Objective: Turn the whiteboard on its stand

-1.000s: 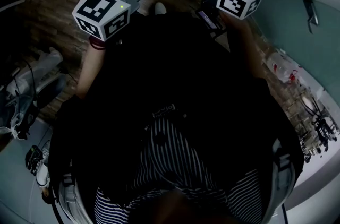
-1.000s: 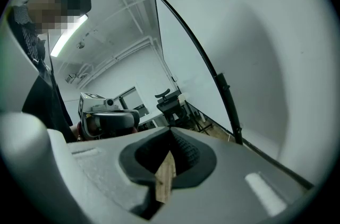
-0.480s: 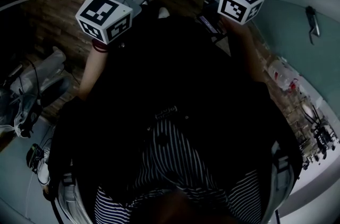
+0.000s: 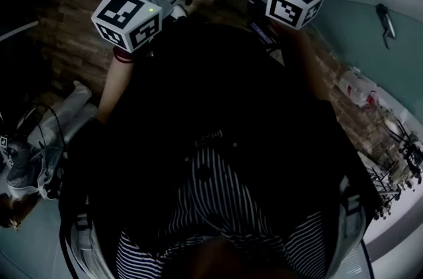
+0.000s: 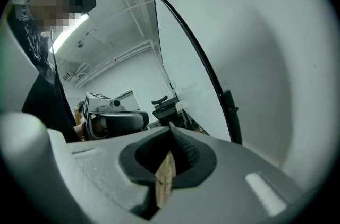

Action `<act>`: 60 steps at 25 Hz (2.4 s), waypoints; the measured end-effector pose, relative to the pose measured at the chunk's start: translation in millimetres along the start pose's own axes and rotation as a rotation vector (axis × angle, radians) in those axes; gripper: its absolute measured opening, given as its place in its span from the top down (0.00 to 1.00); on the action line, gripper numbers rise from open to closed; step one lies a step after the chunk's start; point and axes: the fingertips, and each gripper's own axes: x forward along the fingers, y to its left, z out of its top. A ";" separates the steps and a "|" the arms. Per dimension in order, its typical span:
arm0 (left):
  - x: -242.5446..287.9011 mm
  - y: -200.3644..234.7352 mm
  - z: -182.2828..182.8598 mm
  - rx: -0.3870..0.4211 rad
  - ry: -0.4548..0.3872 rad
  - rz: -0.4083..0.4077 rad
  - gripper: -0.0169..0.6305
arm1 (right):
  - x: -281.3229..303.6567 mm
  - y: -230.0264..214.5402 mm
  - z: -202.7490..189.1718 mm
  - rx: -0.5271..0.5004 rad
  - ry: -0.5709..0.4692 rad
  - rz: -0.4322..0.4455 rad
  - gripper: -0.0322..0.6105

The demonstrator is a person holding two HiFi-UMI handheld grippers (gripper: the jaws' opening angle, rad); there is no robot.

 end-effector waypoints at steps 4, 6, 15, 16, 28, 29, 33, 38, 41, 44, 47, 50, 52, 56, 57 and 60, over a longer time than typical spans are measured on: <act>-6.5 19.0 14.1 0.010 -0.012 -0.040 0.97 | 16.1 6.5 23.1 -0.024 -0.017 -0.034 0.95; -0.7 14.8 25.4 -0.001 -0.012 -0.065 0.97 | 9.3 9.1 36.8 -0.019 -0.025 -0.042 0.95; -11.4 56.8 32.1 -0.023 -0.009 -0.141 0.97 | 37.2 -0.2 81.9 -0.047 -0.059 -0.144 0.95; -13.8 57.6 30.9 -0.023 -0.006 -0.150 0.97 | 37.6 3.5 85.9 -0.054 -0.060 -0.159 0.95; -20.2 60.8 -15.8 -0.035 0.076 -0.211 0.97 | 26.2 24.3 122.7 -0.122 -0.100 -0.282 0.95; -23.5 58.1 -17.4 -0.028 0.080 -0.213 0.97 | 22.8 28.0 128.3 -0.127 -0.111 -0.292 0.95; -15.7 61.3 -14.7 -0.012 0.096 -0.211 0.97 | 15.2 14.3 156.6 -0.158 -0.137 -0.313 0.95; 27.1 86.1 -12.3 -0.018 0.133 -0.162 0.97 | 12.8 -38.6 175.1 -0.155 -0.137 -0.280 0.95; 38.5 93.8 -6.1 -0.020 0.129 -0.137 0.97 | 14.0 -51.7 183.9 -0.156 -0.138 -0.264 0.95; 53.9 97.2 -1.7 -0.026 0.133 -0.111 0.97 | 12.9 -65.7 191.1 -0.148 -0.143 -0.232 0.95; 91.5 105.2 -4.4 -0.040 0.153 -0.080 0.97 | 7.3 -97.9 195.5 -0.128 -0.140 -0.187 0.95; 113.2 116.5 -4.1 -0.047 0.154 -0.053 0.97 | 9.7 -122.7 196.5 -0.119 -0.130 -0.162 0.95; 113.1 125.8 -3.6 -0.051 0.150 -0.023 0.97 | 16.2 -126.3 197.4 -0.114 -0.127 -0.148 0.95; 111.4 143.1 -5.2 -0.045 0.164 0.045 0.95 | 28.2 -127.0 198.7 -0.137 -0.107 -0.129 0.94; 112.3 146.4 -5.9 -0.034 0.171 0.062 0.90 | 30.3 -128.1 198.6 -0.136 -0.105 -0.122 0.94; 117.7 155.7 -6.1 0.008 0.185 0.103 0.80 | 35.4 -130.6 200.4 -0.125 -0.100 -0.097 0.85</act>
